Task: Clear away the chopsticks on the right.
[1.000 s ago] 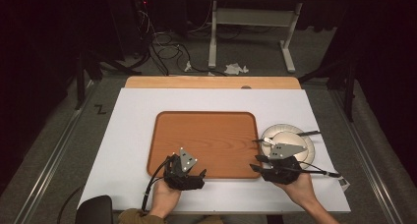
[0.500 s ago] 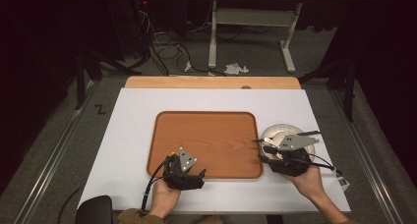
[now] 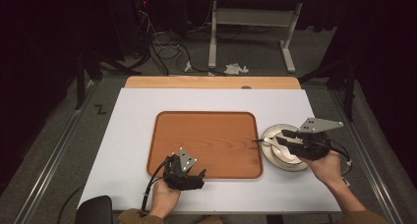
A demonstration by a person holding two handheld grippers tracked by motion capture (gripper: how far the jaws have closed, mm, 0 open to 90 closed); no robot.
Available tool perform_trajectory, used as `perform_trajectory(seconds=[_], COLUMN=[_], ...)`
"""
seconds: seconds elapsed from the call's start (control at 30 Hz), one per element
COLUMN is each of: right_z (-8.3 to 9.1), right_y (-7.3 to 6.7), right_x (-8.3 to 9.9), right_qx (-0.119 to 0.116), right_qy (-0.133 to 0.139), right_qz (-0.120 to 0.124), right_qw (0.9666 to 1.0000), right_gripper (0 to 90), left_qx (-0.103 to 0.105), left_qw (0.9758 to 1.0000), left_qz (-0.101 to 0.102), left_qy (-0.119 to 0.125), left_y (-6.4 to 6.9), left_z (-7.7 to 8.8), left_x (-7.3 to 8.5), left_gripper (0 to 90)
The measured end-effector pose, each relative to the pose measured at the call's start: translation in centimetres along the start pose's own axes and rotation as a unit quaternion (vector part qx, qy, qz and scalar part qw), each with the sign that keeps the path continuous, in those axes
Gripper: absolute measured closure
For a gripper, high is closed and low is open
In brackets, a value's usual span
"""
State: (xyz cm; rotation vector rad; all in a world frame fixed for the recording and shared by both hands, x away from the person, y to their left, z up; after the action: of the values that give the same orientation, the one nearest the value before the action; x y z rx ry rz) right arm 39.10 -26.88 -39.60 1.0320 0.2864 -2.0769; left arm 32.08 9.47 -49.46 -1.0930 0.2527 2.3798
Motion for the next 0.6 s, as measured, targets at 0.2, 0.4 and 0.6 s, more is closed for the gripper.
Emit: perform_trajectory(seconds=[0.2, 0.4, 0.6], right_z=[0.3, 0.1, -0.9], right_y=[2.6, 5.2, 7.1], right_x=[0.3, 1.0, 1.8], right_qx=[0.017, 0.044, 0.059], right_qy=[-0.019, -0.039, -0.065], right_qz=[-0.019, -0.036, -0.051], right_qw=[0.9995, 0.9977, 0.9948], right_gripper=[65.6, 67.0, 68.3], left_qx=[-0.004, -0.009, -0.016], left_qw=[1.0000, 0.9999, 0.9998], left_qz=[0.005, 0.007, 0.014], left_qy=[0.001, -0.002, 0.000], left_y=[-0.2, -0.2, -0.4], left_z=[0.2, 0.2, 0.6], left_x=[0.1, 0.3, 0.6], left_gripper=[16.5, 16.5, 16.5])
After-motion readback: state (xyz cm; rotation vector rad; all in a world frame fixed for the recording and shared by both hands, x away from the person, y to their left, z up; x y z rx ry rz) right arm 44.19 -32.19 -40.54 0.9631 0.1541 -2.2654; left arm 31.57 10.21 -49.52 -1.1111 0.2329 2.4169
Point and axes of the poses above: each handheld gripper's, and its own axes: z roughly backward along the jaws, x roughly out of its underside, y roughly to its right, the point moved 1 cm from there along -z, roughly forward along the jaws, and after that the axes turned 1 degree about z, right-handed, at the moved point
